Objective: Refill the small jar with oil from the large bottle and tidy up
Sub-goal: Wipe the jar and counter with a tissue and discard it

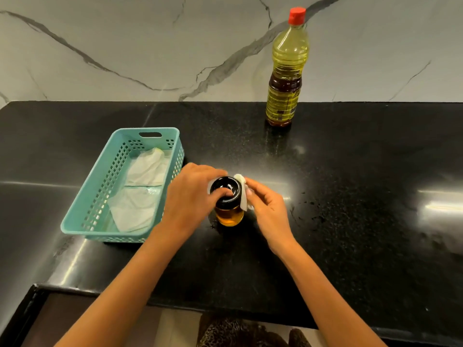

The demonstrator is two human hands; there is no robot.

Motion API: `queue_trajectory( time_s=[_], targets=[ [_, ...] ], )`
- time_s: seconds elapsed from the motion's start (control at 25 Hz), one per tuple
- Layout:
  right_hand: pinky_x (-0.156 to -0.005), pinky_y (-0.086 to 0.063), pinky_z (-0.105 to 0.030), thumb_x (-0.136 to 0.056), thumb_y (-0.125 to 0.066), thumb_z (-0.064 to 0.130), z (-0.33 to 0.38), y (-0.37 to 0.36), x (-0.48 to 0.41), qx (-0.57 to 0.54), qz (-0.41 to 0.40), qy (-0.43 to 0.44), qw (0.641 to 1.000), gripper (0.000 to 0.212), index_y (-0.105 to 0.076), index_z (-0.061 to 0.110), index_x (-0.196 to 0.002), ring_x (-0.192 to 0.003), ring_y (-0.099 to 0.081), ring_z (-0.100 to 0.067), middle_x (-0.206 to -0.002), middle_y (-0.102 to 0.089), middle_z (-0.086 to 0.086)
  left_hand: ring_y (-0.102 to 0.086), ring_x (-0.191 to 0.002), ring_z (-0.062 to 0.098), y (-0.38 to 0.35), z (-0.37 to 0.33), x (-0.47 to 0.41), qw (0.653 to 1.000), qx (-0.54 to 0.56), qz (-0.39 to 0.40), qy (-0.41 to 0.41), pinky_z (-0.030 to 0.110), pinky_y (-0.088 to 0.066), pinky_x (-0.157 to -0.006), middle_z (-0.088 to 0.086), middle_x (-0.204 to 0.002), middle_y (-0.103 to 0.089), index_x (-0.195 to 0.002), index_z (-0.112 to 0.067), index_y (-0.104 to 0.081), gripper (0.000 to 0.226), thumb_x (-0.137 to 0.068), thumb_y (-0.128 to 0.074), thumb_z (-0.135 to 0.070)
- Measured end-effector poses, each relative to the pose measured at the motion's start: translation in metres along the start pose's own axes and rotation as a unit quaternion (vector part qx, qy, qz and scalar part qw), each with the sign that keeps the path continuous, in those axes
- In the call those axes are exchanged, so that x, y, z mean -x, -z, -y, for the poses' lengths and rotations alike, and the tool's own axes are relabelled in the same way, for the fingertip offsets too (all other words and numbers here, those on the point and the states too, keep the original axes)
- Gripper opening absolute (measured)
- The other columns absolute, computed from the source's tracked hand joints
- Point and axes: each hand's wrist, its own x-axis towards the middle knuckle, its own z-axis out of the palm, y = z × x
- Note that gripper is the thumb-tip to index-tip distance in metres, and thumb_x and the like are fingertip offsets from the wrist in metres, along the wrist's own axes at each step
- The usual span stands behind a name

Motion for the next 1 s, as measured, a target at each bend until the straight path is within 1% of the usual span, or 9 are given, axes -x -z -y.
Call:
queue_trajectory(
  time_s=[0.12,0.2,0.28,0.48,0.56,0.64,0.76,0.84,1.0],
  targets=[
    [-0.090,-0.050,-0.021,-0.095,-0.048,0.010,-0.014,0.005,0.001,0.029,0.009,-0.025,0.999,0.031,-0.059,0.033,-0.111,-0.102,-0.061,-0.001,-0.104,-0.065,0.017,-0.062,-0.084,0.020,-0.017,0.000,0.011,0.995,0.027,-0.064,-0.075,0.020,-0.042,-0.081,0.004,-0.093,-0.072,-0.090,-0.008,-0.074,0.016,-0.074,-0.072,-0.013],
    [-0.091,-0.051,-0.025,-0.095,-0.048,0.011,-0.022,0.008,-0.004,0.064,0.023,-0.041,0.997,0.031,-0.060,0.029,-0.117,-0.104,-0.061,-0.003,-0.106,-0.066,0.012,-0.060,-0.080,0.017,-0.020,0.005,0.010,0.992,0.034,-0.079,-0.092,0.019,-0.044,-0.079,0.003,-0.093,-0.073,-0.088,-0.007,-0.074,0.016,-0.075,-0.069,-0.014],
    [-0.091,-0.049,-0.019,-0.093,-0.049,0.008,-0.017,0.007,-0.015,0.069,0.044,-0.029,0.996,0.031,-0.061,0.022,-0.118,-0.105,-0.060,-0.001,-0.110,-0.067,0.010,-0.059,-0.074,0.017,-0.019,0.007,0.008,0.990,0.038,-0.082,-0.109,0.018,-0.045,-0.076,0.002,-0.093,-0.073,-0.088,-0.007,-0.075,0.016,-0.076,-0.068,-0.016],
    [-0.084,-0.047,-0.015,-0.090,-0.050,0.003,0.000,0.005,-0.028,0.011,0.054,-0.034,0.998,0.032,-0.066,0.027,-0.104,-0.101,-0.063,-0.002,-0.103,-0.068,0.014,-0.059,-0.072,0.016,-0.014,0.008,0.007,0.991,0.054,-0.056,-0.113,0.015,-0.045,-0.076,0.002,-0.096,-0.072,-0.090,-0.007,-0.074,0.013,-0.079,-0.071,-0.013],
    [-0.080,-0.045,-0.013,-0.092,-0.051,0.005,-0.007,0.010,-0.027,0.041,0.065,-0.077,0.994,0.030,-0.067,0.029,-0.101,-0.096,-0.064,-0.001,-0.098,-0.070,0.014,-0.059,-0.075,0.015,-0.013,0.008,0.008,0.991,0.065,-0.046,-0.108,0.015,-0.045,-0.078,0.002,-0.099,-0.072,-0.092,-0.007,-0.074,0.013,-0.080,-0.071,-0.011],
    [-0.081,-0.044,-0.016,-0.093,-0.050,0.010,-0.007,0.014,-0.034,0.077,0.094,-0.117,0.986,0.032,-0.067,0.037,-0.096,-0.094,-0.064,-0.001,-0.095,-0.071,0.017,-0.062,-0.079,0.016,-0.013,0.005,0.009,0.991,0.067,-0.048,-0.104,0.015,-0.046,-0.082,0.004,-0.100,-0.071,-0.092,-0.005,-0.074,0.013,-0.081,-0.070,-0.009],
    [-0.081,-0.049,-0.023,-0.090,-0.055,0.022,0.009,0.015,-0.049,-0.026,0.122,-0.135,0.983,0.017,-0.071,0.023,-0.094,-0.091,-0.065,-0.012,-0.095,-0.072,0.003,-0.066,-0.081,0.018,-0.014,0.002,0.010,0.991,0.064,-0.056,-0.104,0.019,-0.048,-0.085,0.005,-0.099,-0.072,-0.090,-0.004,-0.074,0.011,-0.084,-0.066,-0.006],
    [-0.083,-0.050,-0.028,-0.085,-0.059,0.023,0.018,0.016,-0.056,-0.080,0.142,-0.119,0.979,0.022,-0.070,0.006,-0.095,-0.092,-0.064,-0.022,-0.099,-0.071,-0.012,-0.068,-0.080,0.019,-0.014,0.002,0.009,0.991,0.059,-0.059,-0.107,0.021,-0.050,-0.084,0.005,-0.098,-0.072,-0.089,-0.004,-0.075,0.010,-0.084,-0.066,-0.006],
    [-0.083,-0.049,-0.040,-0.088,-0.057,0.014,0.002,0.013,-0.070,0.072,0.183,-0.140,0.970,0.011,-0.067,0.009,-0.091,-0.086,-0.064,-0.024,-0.096,-0.069,-0.017,-0.069,-0.079,0.019,-0.015,0.003,0.008,0.990,0.062,-0.061,-0.112,0.025,-0.053,-0.079,0.006,-0.099,-0.072,-0.088,-0.003,-0.075,0.009,-0.081,-0.069,-0.004]
  ],
)
